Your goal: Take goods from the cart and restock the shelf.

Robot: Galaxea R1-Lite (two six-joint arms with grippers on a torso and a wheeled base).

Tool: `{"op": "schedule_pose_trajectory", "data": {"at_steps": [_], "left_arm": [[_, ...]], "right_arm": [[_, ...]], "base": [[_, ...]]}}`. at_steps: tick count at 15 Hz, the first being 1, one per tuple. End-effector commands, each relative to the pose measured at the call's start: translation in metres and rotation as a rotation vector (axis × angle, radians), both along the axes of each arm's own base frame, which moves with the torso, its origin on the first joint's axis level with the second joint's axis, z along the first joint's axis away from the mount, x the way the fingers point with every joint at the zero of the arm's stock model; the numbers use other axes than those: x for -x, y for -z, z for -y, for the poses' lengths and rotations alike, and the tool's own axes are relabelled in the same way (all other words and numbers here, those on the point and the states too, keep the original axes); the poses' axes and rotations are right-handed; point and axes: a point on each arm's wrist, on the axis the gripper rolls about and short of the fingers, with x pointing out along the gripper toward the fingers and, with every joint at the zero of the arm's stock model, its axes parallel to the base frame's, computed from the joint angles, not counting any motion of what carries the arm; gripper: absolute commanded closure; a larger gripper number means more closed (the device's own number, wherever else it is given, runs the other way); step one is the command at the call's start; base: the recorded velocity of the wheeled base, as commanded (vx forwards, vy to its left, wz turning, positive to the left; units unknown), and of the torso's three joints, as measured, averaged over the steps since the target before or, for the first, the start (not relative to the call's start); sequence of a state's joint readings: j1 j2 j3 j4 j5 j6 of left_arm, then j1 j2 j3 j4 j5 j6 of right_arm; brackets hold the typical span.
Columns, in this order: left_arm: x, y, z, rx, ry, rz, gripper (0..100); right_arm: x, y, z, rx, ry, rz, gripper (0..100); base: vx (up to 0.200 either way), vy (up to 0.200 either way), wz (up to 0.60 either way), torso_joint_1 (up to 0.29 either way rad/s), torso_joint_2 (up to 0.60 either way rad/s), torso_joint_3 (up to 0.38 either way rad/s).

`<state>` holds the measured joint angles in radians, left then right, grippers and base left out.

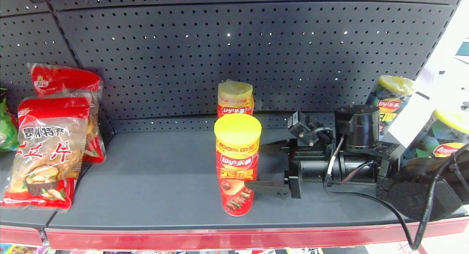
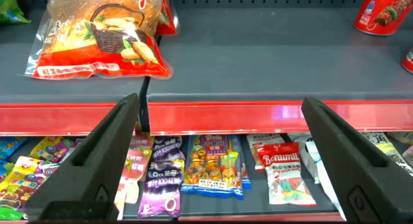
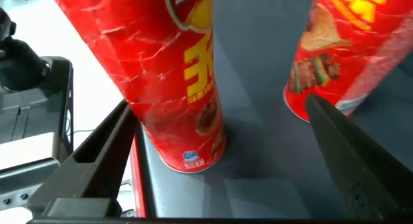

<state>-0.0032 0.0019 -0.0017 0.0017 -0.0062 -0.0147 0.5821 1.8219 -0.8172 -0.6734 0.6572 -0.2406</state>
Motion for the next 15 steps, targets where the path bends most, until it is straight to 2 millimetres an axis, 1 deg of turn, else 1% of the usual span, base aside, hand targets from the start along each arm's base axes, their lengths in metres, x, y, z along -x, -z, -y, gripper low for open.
{"op": "schedule_pose_trajectory", "data": {"at_steps": [1,4,7,10,11,15], "left_arm": [[0.0,0.0,0.0,0.001,0.0,-0.001,0],[0.0,0.0,0.0,0.001,0.0,-0.001,0],[0.0,0.0,0.0,0.001,0.0,-0.001,0],[0.0,0.0,0.0,0.001,0.0,-0.001,0],[0.0,0.0,0.0,0.001,0.0,-0.001,0],[0.0,0.0,0.0,0.001,0.0,-0.001,0]], "right_arm": [[0.0,0.0,0.001,0.001,0.003,0.0,0],[0.001,0.0,0.001,0.001,0.0,0.0,0],[0.007,-0.003,-0.002,-0.003,-0.017,0.005,0],[0.015,-0.012,0.003,-0.015,-0.014,0.024,0],[0.02,-0.02,0.006,-0.029,-0.014,0.044,0],[0.038,-0.032,0.021,-0.048,-0.006,0.074,0]], "base": [[0.0,0.0,0.0,0.0,0.0,0.0],[0.0,0.0,0.0,0.0,0.0,0.0],[0.0,0.0,0.0,0.0,0.0,0.0],[0.0,0.0,0.0,0.0,0.0,0.0],[0.0,0.0,0.0,0.0,0.0,0.0],[0.0,0.0,0.0,0.0,0.0,0.0]]}}
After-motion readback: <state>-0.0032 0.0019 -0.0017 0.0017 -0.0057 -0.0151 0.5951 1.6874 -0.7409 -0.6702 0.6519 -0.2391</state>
